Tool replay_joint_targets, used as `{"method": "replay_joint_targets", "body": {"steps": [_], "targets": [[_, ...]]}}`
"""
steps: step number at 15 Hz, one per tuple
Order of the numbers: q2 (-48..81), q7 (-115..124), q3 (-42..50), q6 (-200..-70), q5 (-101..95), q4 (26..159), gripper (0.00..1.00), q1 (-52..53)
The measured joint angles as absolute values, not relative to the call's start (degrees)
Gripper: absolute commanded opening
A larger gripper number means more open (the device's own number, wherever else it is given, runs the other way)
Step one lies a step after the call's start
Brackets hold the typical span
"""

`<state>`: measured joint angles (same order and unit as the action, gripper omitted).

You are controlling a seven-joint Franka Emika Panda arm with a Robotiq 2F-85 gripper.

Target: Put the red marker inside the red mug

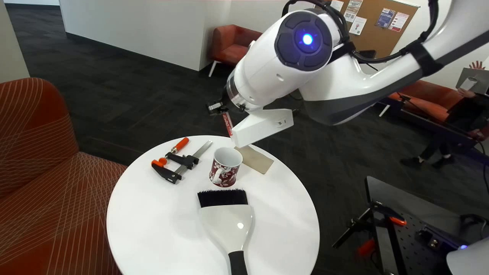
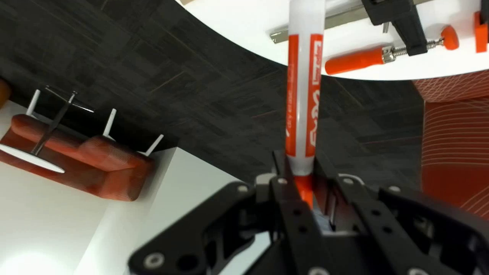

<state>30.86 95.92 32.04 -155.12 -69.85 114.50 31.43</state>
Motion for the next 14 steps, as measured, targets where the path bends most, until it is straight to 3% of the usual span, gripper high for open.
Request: {"method": "replay_joint_targets", "body": {"steps": [6,14], "targets": [[37.1,111.5,34.1,-151.1,-77.1,111.4,0.05,34.1],[37.5,118.6,10.2,-131.1,-87.7,109.6,0.05,16.4]]}}
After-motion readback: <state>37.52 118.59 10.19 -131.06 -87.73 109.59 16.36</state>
